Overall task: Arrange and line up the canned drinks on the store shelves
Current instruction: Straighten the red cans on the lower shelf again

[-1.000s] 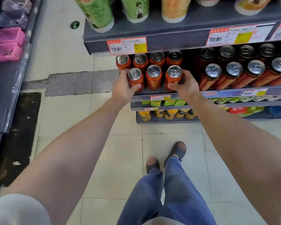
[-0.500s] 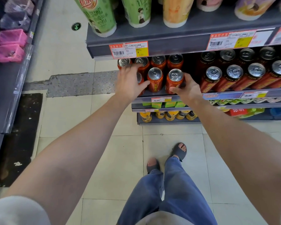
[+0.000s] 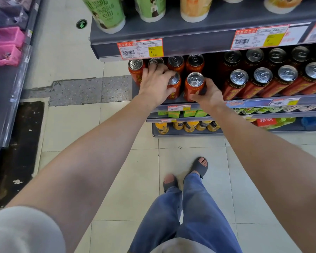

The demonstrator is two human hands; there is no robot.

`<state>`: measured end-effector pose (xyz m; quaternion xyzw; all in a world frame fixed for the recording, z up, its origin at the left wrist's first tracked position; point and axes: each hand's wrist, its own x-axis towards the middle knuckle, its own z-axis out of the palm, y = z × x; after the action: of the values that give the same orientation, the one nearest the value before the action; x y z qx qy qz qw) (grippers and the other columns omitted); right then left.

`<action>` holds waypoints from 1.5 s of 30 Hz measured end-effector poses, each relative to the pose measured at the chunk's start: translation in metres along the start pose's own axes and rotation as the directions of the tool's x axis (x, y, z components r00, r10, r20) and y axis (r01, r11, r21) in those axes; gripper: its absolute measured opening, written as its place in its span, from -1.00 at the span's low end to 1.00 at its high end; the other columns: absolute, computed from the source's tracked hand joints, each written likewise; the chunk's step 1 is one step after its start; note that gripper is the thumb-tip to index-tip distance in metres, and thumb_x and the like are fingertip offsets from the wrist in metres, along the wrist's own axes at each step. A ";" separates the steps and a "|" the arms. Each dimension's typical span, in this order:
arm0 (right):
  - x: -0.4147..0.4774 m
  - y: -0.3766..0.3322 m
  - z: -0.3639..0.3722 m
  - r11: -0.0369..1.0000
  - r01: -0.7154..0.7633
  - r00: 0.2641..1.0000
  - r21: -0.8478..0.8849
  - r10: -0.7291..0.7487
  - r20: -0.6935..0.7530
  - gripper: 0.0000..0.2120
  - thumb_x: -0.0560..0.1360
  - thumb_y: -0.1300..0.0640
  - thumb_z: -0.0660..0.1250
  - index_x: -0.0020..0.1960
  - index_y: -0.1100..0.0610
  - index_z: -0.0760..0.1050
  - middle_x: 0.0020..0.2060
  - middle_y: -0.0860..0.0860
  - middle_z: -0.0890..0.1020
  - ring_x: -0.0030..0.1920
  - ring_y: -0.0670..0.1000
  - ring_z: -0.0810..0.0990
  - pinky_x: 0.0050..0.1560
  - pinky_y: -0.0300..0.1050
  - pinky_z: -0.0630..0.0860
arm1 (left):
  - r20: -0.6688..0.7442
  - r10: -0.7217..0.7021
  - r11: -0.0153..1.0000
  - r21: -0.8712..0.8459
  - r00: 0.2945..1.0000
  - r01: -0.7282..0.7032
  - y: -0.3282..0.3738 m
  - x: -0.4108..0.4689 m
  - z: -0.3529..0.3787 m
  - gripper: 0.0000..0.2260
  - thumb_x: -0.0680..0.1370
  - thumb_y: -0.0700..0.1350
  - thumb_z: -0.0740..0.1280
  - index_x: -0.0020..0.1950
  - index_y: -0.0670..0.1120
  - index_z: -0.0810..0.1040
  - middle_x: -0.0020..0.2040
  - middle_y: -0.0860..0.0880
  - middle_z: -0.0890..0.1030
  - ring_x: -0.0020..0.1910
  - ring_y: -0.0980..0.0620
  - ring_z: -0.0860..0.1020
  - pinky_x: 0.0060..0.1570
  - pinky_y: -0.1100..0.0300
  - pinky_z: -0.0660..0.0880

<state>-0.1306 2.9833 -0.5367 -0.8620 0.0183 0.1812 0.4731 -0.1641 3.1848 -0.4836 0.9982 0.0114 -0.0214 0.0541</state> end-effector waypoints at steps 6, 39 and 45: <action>0.003 0.004 0.003 1.000 0.011 1.000 -0.025 -0.011 0.002 -0.32 0.44 0.14 0.54 0.48 0.02 0.35 0.24 0.01 0.61 0.25 -0.01 0.57 0.33 -0.09 0.48 | 0.018 -0.086 0.990 -0.110 0.996 0.087 0.001 -0.002 0.002 -0.54 0.52 0.16 0.46 0.41 0.16 0.51 0.38 0.00 0.57 0.42 -0.15 0.34 0.33 -0.05 0.19; -0.002 0.017 -0.005 0.999 0.000 0.999 -0.038 -0.001 -0.040 -0.37 0.44 0.15 0.53 0.46 0.01 0.40 0.19 -0.02 0.65 0.23 -0.03 0.59 0.23 -0.22 0.45 | 0.025 -0.063 0.952 -0.299 0.998 0.068 0.008 -0.006 0.015 -0.39 0.46 0.09 0.55 0.47 0.09 0.43 0.36 -0.05 0.56 0.39 -0.14 0.45 0.41 -0.08 0.19; -0.002 0.022 -0.001 0.999 0.001 0.999 -0.033 -0.003 -0.049 -0.41 0.49 0.17 0.49 0.47 0.03 0.39 0.21 0.00 0.65 0.23 -0.03 0.58 0.20 -0.24 0.42 | 0.013 -0.065 0.953 -0.297 0.998 0.066 0.012 -0.007 0.016 -0.40 0.47 0.09 0.54 0.47 0.10 0.44 0.36 -0.03 0.56 0.37 -0.12 0.45 0.39 -0.09 0.17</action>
<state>-0.1368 2.9699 -0.5537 -0.8738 0.0261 0.1599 0.4584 -0.1716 3.1708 -0.4978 0.9778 0.0474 -0.0229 0.2029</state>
